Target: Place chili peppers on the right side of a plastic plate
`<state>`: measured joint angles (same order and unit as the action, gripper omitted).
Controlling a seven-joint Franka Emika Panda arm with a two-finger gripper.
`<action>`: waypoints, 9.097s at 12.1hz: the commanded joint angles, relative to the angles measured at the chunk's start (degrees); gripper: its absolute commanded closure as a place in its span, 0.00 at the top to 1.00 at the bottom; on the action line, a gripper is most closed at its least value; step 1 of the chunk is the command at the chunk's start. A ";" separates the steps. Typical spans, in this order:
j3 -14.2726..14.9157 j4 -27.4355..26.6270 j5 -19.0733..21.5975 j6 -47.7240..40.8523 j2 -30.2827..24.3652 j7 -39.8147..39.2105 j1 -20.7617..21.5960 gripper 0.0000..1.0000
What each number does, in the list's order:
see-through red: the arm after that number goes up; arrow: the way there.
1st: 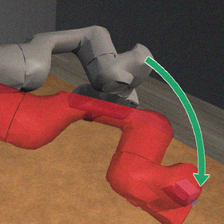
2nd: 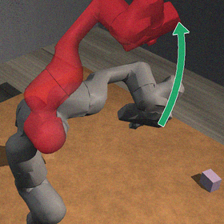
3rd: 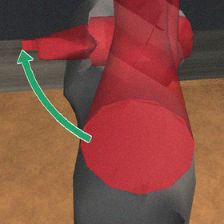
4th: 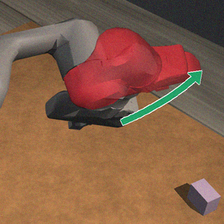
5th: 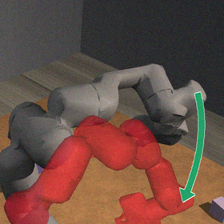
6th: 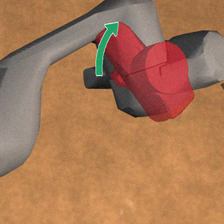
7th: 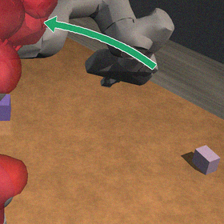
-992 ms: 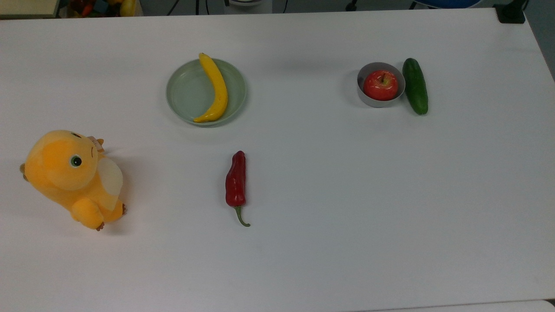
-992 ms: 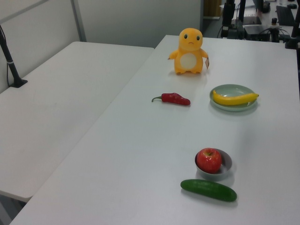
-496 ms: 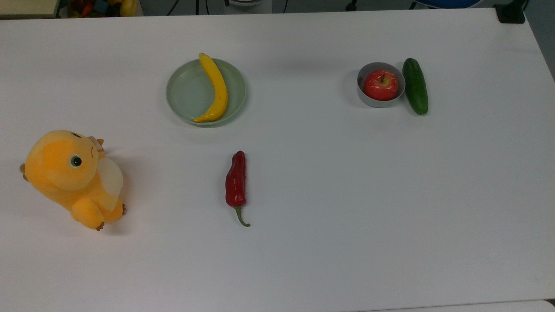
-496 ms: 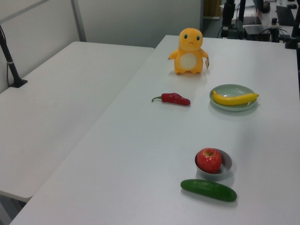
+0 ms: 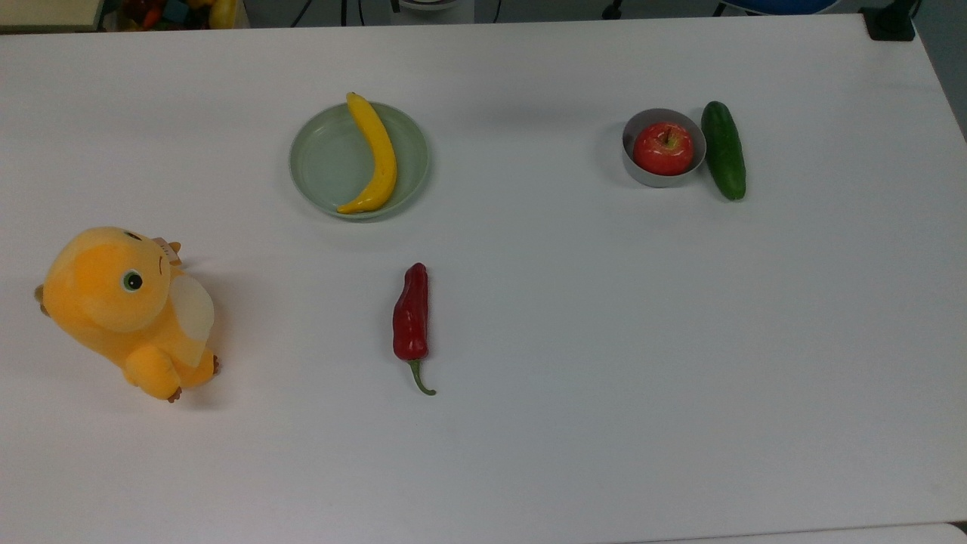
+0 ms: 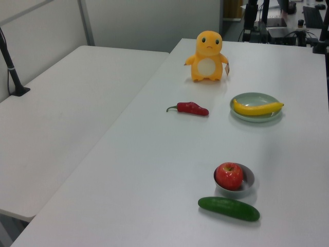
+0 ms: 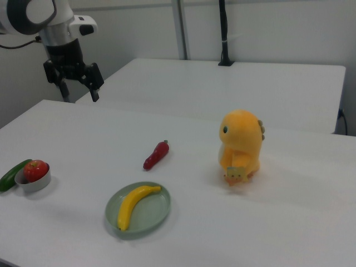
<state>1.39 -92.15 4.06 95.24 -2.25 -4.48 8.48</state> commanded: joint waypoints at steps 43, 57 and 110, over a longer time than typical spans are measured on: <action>4.32 -1.19 1.12 47.15 33.99 5.36 0.22 0.08; 13.89 -9.88 1.21 22.62 14.91 -14.31 -4.08 0.05; -2.44 5.32 2.62 -8.22 -1.61 17.93 -5.15 1.00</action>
<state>0.05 -86.23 5.84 89.34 -2.61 12.94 3.06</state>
